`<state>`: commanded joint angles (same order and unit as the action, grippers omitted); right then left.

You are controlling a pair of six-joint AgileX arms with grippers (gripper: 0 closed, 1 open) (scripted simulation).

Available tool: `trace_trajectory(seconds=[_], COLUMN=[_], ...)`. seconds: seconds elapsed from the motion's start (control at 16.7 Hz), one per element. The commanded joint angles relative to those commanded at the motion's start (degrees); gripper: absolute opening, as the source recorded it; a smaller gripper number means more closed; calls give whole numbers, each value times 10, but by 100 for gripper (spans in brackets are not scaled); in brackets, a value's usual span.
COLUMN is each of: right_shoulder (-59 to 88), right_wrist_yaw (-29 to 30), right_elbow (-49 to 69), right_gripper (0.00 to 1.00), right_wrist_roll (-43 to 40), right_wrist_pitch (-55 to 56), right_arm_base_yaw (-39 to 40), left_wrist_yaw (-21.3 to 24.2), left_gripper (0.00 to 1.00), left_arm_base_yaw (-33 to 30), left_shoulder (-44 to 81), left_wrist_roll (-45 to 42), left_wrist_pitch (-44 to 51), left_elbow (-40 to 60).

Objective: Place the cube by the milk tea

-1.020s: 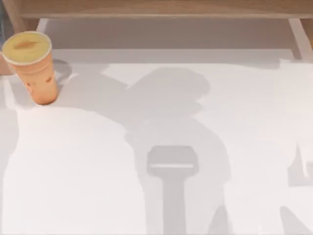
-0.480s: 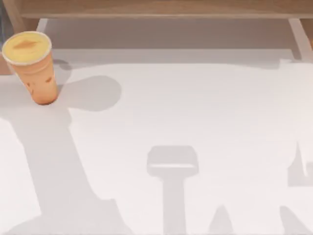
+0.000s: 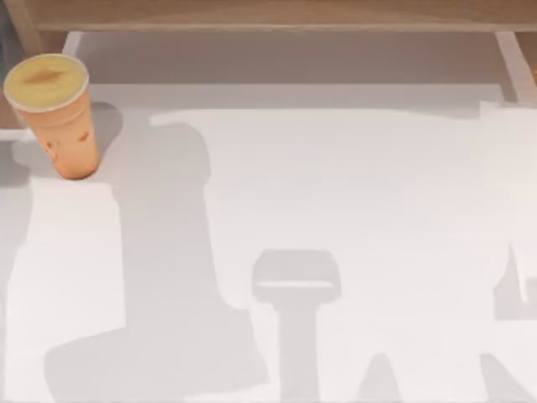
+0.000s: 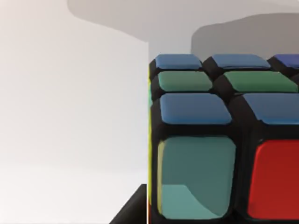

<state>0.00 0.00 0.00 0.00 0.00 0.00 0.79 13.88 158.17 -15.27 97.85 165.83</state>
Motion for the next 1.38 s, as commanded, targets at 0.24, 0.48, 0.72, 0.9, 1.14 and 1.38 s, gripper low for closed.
trace_trajectory(seconds=[0.24,0.48,0.72,0.9,1.14,1.38], right_shoulder=[0,0,0,0,0,0], right_wrist_yaw=[0,0,0,0,0,0], right_elbow=[0,0,0,0,0,0], right_gripper=[100,100,100,100,100,100], right_wrist_roll=[0,0,0,0,0,0], right_wrist_pitch=[0,0,0,0,0,0], right_arm_base_yaw=[0,0,0,0,0,0], left_wrist_yaw=[2,3,9,12,10,4], left_gripper=[0,0,0,0,0,0], left_arm_base_yaw=[-3,0,5,9,13,14], left_shoulder=[0,-1,-11,-22,-38,-52], left_wrist_roll=[0,-1,0,0,0,-1], left_wrist_pitch=[0,-2,-2,-1,-8,-30], left_elbow=[2,-4,-29,-54,-87,-115])
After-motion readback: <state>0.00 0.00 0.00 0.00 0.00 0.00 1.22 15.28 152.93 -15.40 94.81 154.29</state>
